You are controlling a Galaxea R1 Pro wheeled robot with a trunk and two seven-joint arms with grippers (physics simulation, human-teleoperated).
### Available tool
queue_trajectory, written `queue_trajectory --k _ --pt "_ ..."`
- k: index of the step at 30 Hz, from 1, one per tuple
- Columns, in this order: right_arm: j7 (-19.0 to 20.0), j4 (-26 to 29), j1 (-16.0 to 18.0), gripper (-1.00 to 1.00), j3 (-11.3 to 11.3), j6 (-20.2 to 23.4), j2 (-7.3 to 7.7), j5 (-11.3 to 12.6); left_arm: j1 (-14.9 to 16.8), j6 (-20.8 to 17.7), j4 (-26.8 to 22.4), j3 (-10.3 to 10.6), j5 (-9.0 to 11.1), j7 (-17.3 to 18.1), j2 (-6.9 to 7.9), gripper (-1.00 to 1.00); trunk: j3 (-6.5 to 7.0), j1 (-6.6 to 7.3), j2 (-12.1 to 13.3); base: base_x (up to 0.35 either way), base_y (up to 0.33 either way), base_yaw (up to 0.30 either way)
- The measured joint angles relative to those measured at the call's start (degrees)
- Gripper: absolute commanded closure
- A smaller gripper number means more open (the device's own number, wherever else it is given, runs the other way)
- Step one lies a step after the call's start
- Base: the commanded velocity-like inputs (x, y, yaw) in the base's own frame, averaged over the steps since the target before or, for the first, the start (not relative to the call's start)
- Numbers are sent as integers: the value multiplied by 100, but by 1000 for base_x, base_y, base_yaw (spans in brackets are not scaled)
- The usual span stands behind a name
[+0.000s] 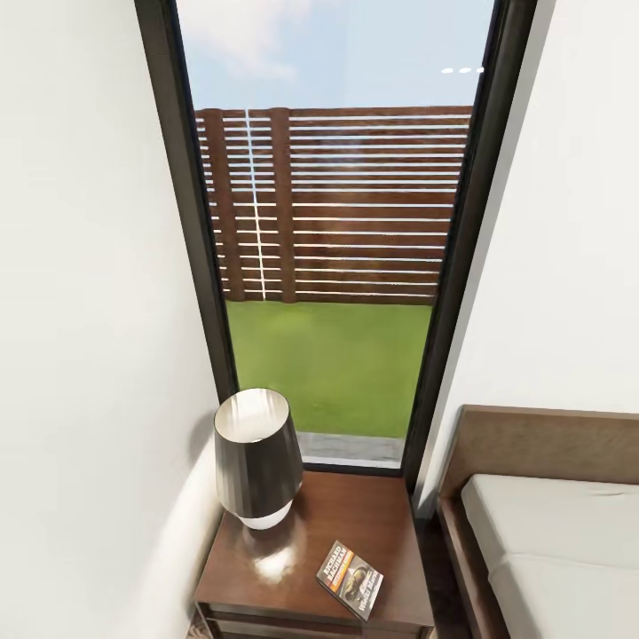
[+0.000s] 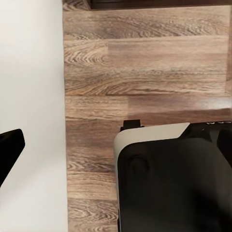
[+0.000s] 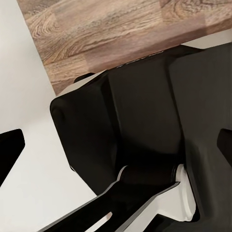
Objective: In the bedroom, move the book from the bed onto either nightstand, and place the two sandals side by side next to the bed.
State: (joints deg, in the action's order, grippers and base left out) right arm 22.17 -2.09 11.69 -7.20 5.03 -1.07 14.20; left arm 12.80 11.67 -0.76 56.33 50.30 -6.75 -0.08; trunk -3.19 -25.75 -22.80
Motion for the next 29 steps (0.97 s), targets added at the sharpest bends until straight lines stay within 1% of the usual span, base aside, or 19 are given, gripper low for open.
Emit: queue_trajectory --k 29 --pt "-2 0 -2 -100 0 0 0 0 0 1 -1 5 -11 0 0 -100 0 0 0 0 0 0"
